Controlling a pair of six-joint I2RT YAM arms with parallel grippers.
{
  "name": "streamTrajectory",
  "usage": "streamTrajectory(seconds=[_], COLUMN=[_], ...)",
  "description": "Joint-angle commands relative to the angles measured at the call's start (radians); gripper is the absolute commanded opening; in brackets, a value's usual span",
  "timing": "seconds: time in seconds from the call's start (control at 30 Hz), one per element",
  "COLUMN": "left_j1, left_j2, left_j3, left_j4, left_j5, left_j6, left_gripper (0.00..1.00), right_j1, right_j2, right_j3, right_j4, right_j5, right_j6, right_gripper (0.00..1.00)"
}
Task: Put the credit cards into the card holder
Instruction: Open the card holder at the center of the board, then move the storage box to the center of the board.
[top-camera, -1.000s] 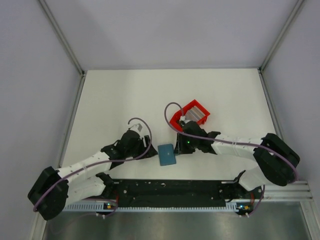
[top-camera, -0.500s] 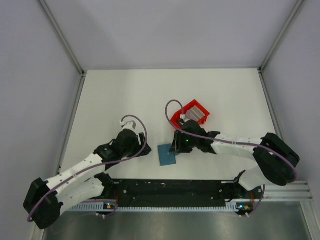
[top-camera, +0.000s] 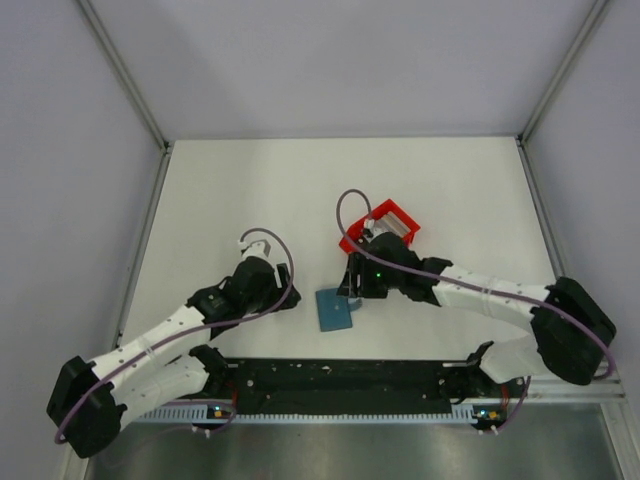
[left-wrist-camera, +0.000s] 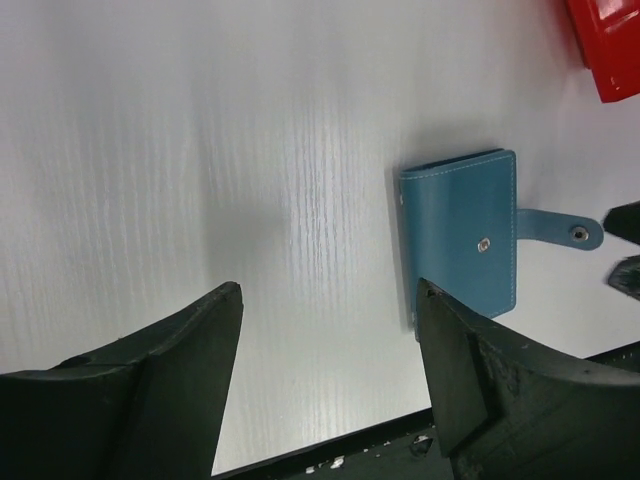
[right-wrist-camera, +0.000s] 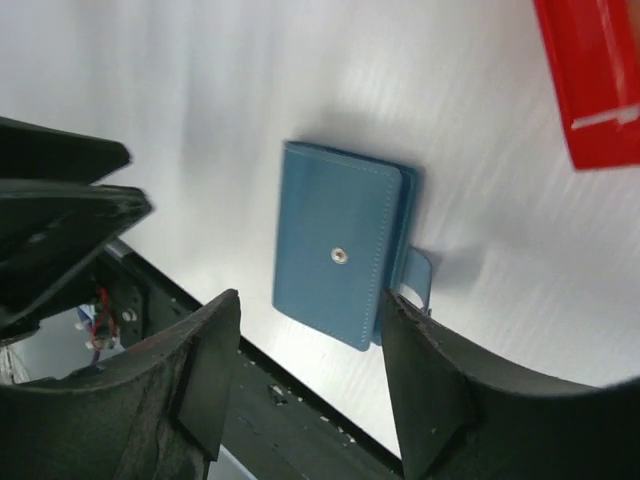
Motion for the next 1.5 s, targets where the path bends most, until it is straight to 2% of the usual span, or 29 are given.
streamTrajectory(seconds=[0.0, 0.13, 0.3, 0.5, 0.67, 1.0, 1.33, 1.47], left_j1=[0.003, 0.006, 0.006, 0.007, 0.007, 0.007, 0.007, 0.006], left_j2=[0.022, 0.080, 0.086, 0.056, 0.057, 0.057, 0.078, 0.088], left_j3=[0.098, 0.173, 0.182, 0.147, 0.133, 0.122, 0.115, 0.116], left_j4=[0.043, 0.044, 0.043, 0.041, 0.051, 0.052, 0.078, 0.089], left_j5=[-0.072, -0.060, -0.045, -0.042, -0.033, -0.013, 0.010, 0.032], left_j6=[0.035, 0.064, 0.065, 0.053, 0.046, 0.039, 0.036, 0.038], left_gripper=[0.75, 0.75, 0.75, 0.75, 0.75, 0.75, 0.75, 0.75], right_j1=[-0.033, -0.085, -0.179, -0.280, -0.302, -0.300, -0.302, -0.302], right_j2=[-0.150, -0.092, 0.034, 0.152, 0.185, 0.082, -0.123, -0.133], right_j3=[0.175, 0.286, 0.393, 0.441, 0.430, 0.254, 0.087, 0.084], right_j4=[-0.127, -0.197, -0.227, -0.254, -0.270, -0.283, -0.295, -0.277], right_j5=[0.151, 0.223, 0.229, 0.195, 0.171, 0.191, 0.083, 0.070], right_j6=[-0.108, -0.203, -0.292, -0.381, -0.440, -0.421, -0.343, -0.337], right_gripper=[0.60, 0.60, 0.60, 0.60, 0.60, 0.60, 0.59, 0.59])
